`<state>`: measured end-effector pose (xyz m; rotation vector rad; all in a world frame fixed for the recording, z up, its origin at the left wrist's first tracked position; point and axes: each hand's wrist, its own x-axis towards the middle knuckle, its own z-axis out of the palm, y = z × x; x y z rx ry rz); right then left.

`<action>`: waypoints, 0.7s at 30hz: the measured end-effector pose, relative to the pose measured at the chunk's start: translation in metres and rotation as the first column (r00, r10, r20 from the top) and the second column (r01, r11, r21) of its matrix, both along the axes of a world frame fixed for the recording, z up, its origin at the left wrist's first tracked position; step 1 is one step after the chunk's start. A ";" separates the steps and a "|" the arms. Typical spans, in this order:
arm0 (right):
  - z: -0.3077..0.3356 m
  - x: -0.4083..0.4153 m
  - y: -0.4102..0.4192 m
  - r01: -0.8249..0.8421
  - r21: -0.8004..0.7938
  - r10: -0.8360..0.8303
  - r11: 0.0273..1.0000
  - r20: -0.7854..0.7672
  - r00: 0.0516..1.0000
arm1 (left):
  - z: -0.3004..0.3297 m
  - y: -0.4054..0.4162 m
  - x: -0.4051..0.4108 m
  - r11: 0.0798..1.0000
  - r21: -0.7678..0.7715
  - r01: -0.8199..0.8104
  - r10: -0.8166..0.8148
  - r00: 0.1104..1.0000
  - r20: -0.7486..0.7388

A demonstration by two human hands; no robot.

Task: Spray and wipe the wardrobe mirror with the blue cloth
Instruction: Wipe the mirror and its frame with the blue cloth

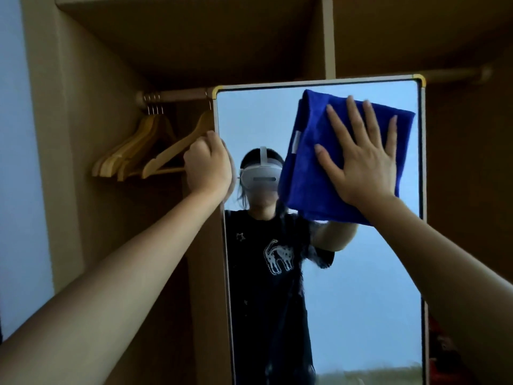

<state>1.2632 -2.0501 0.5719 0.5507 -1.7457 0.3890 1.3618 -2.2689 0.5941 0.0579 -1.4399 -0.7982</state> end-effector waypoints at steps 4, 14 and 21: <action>-0.014 -0.005 0.011 -0.012 -0.028 0.013 1.000 0.027 1.000 | -0.001 -0.001 -0.001 1.000 0.019 -0.003 0.003 1.000 0.004; -0.027 0.023 -0.043 -0.029 0.040 0.028 0.999 0.013 1.000 | -0.002 0.004 0.000 0.996 0.090 -0.021 0.017 0.999 0.043; -0.006 0.033 -0.076 -0.036 0.214 0.057 0.976 -0.092 0.994 | -0.002 0.014 0.004 0.990 0.125 -0.059 0.047 0.994 0.101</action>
